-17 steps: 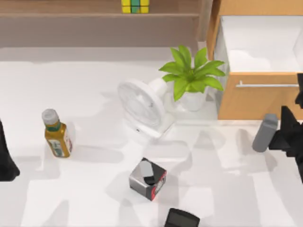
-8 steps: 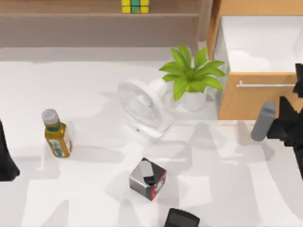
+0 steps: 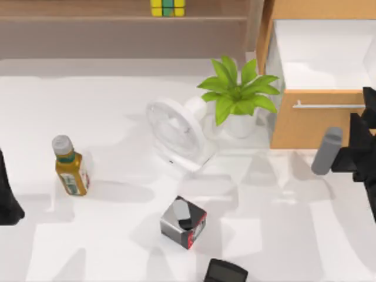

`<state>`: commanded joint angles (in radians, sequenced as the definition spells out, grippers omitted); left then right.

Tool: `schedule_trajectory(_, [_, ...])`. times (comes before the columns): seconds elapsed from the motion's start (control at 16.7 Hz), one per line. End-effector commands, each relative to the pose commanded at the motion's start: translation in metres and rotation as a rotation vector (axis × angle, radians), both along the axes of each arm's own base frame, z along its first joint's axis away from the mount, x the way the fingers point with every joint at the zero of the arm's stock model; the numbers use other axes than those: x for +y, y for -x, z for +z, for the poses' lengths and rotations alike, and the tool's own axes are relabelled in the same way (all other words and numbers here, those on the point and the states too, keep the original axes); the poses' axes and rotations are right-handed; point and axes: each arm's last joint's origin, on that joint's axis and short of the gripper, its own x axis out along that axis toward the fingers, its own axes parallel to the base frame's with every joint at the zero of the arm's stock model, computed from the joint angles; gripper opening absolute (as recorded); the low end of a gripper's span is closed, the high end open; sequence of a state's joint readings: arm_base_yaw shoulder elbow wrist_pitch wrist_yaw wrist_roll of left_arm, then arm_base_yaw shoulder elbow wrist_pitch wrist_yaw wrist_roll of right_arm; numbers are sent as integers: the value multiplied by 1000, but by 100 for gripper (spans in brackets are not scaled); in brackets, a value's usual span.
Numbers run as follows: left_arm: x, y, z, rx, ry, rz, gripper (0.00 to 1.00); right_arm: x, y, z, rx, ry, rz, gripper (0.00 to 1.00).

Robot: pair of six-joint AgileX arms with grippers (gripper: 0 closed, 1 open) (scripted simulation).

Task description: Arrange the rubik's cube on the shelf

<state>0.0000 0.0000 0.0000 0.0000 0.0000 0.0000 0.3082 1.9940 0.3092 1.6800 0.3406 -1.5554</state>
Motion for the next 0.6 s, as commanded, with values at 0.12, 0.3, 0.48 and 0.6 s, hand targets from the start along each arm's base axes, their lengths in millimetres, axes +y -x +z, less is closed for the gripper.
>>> schedule_trajectory(0.12, [0,0,0,0,0,0,100,0,0,0,0,0,0,32])
schedule_trajectory(0.3, [0,0,0,0,0,0,100,0,0,0,0,0,0,10])
schedule_trajectory(0.48, [0,0,0,0,0,0,100,0,0,0,0,0,0,0])
schedule_trajectory(0.6, [0,0,0,0,0,0,100,0,0,0,0,0,0,0])
